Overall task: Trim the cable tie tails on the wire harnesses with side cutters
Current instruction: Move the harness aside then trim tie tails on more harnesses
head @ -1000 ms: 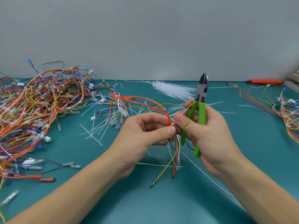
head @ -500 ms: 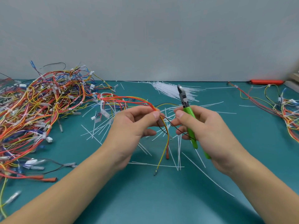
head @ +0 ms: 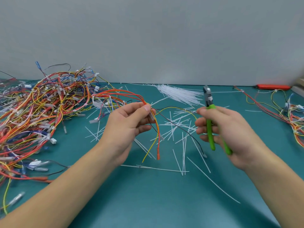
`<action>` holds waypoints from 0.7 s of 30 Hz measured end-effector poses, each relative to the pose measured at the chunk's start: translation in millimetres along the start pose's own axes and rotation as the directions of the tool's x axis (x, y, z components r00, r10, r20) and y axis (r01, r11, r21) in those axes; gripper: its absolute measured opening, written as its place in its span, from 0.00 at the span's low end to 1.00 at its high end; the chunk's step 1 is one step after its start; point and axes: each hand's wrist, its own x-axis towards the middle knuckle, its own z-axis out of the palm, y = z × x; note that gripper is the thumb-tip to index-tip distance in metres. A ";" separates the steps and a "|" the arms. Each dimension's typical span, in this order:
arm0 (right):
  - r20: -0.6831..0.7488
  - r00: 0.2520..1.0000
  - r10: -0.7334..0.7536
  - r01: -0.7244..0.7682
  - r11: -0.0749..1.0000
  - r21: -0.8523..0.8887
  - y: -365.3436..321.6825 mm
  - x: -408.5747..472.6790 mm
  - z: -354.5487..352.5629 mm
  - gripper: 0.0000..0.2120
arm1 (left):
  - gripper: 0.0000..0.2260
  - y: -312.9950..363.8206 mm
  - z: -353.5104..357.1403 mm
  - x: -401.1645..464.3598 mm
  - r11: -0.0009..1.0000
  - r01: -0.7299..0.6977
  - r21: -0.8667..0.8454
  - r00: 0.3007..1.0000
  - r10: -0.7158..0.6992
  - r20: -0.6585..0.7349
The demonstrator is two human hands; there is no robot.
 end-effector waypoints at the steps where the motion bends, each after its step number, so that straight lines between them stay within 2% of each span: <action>1: 0.064 0.998 0.006 -0.004 1.000 -0.031 0.4 0.0 -2.2 0.06 | 0.03 0.4 -0.2 0.1 1.000 0.002 -0.006 1.000 -0.002 0.010; 5: 0.309 0.950 -0.038 0.117 0.963 -0.243 3.5 -8.1 3.5 0.08 | 0.08 1.0 2.6 -3.2 1.000 -0.001 -0.004 0.998 0.001 0.057; 8: 0.421 0.907 -0.012 0.149 0.944 -0.294 7.7 -12.8 10.4 0.19 | 0.05 0.0 3.9 -4.3 1.000 -0.019 0.005 0.998 0.018 0.065; 10: 0.445 0.895 0.001 0.144 0.946 -0.292 9.2 -15.1 14.1 0.22 | 0.04 -0.6 3.9 -4.4 1.000 -0.028 0.012 0.997 0.027 0.071; 16: 0.441 0.897 0.000 0.155 0.937 -0.314 12.0 -17.0 18.5 0.17 | 0.07 -2.5 5.2 -5.7 0.999 -0.028 0.016 0.998 0.027 0.059; 21: 0.441 0.898 -0.009 0.159 0.939 -0.306 12.6 -18.2 20.8 0.17 | 0.06 -3.6 7.6 -7.4 1.000 -0.013 0.003 0.998 0.013 0.056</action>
